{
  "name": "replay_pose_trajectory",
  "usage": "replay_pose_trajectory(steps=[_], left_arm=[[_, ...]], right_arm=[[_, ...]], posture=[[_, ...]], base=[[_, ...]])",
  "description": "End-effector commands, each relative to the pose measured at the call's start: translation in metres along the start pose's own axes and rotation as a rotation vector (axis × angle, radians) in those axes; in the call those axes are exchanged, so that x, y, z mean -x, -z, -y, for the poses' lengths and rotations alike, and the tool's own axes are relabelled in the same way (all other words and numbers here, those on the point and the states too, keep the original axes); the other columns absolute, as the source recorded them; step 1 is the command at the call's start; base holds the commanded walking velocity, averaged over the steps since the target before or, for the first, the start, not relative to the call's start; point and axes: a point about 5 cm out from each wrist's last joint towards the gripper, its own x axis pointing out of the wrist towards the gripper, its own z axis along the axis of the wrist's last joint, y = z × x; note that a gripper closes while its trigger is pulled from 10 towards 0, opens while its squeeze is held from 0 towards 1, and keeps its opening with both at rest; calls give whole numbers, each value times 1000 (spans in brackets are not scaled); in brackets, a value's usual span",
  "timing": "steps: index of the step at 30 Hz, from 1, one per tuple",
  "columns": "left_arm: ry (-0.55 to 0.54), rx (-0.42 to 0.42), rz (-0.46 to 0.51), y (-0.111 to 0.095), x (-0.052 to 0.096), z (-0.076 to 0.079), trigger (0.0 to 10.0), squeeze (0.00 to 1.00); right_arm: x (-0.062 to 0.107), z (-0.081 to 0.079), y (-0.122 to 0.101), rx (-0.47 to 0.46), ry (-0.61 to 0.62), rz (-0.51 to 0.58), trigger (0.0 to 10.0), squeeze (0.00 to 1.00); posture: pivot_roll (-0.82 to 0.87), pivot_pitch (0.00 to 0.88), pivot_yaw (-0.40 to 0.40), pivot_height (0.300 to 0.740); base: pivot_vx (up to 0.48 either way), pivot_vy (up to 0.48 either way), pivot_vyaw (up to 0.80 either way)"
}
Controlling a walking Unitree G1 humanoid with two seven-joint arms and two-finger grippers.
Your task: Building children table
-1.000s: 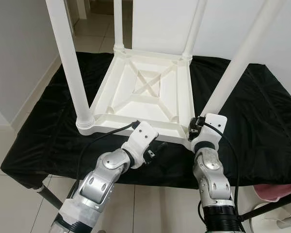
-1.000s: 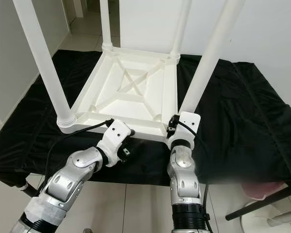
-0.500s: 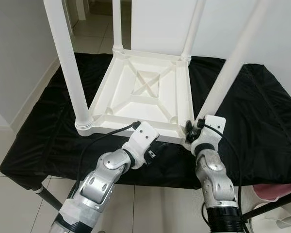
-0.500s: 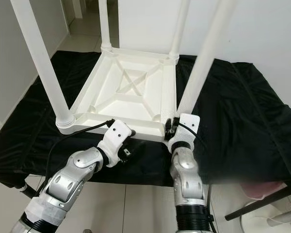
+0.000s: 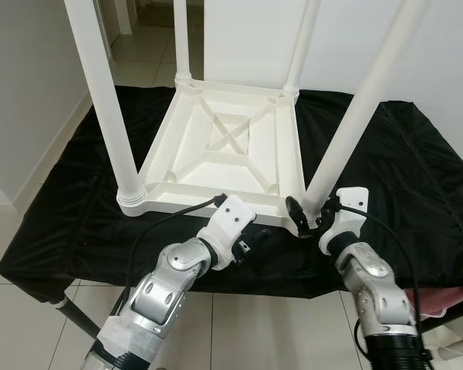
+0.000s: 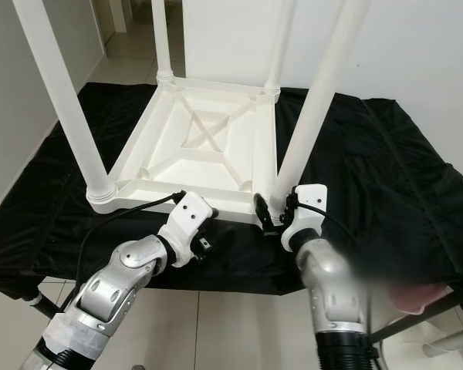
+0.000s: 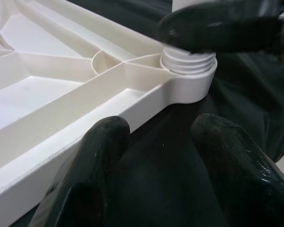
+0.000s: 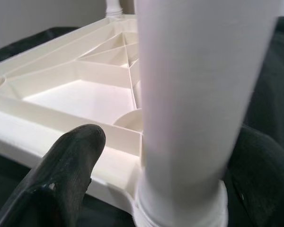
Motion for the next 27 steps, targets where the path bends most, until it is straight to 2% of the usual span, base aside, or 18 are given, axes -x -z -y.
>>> replay_pose_trajectory(steps=[1,9,10,17,18,19,20,21,22,24,25,27], left_arm=[[30,-8,2,1,-2,2,10000,0],[31,-15,-1,1,-1,1,10000,0],[29,-15,-1,1,-1,0,10000,0],[25,-15,1,-1,-1,-2,10000,0],[25,-15,2,-1,-1,-2,10000,0],[25,-15,2,-1,-1,-2,10000,0],[23,-17,2,-1,-1,-3,10000,0],[23,-17,2,-1,-1,-3,10000,0],[16,-19,4,-2,-1,-4,10000,0],[12,-21,5,-3,-1,-5,10000,0],[6,-22,6,-3,-1,-6,10000,0],[1,-19,5,-3,0,-6,10000,0]], right_arm=[[-1,12,0,60,-89,-12,10000,0],[-6,25,-3,148,-179,-26,10000,0],[-11,30,-2,167,-203,-42,10000,0],[-23,32,1,200,-238,-71,10000,0],[-27,31,1,207,-257,-76,7412,0],[-27,31,1,207,-257,-76,7412,0],[-32,32,1,216,-270,-75,4000,0],[-32,32,1,216,-270,-75,4000,0],[-36,31,-1,217,-283,-70,1294,0],[-39,31,-2,218,-291,-67,1294,0],[-41,30,-3,221,-303,-64,0,0],[-43,30,-3,221,-316,-64,0,0]], posture=[[-41,20,-28,740],[-38,19,-28,740],[-32,23,-28,740],[-34,29,-19,740],[-32,30,-20,740],[-32,30,-20,740],[-27,32,-22,740],[-27,32,-22,740],[-19,35,-25,740],[-16,36,-28,740],[-11,37,-31,740],[-11,37,-31,740]], base=[[0,0,0],[0,0,0],[0,0,0],[0,0,0],[0,0,0],[0,0,0],[0,0,0],[0,0,0],[0,0,0],[0,0,0],[0,0,0],[0,0,0]])
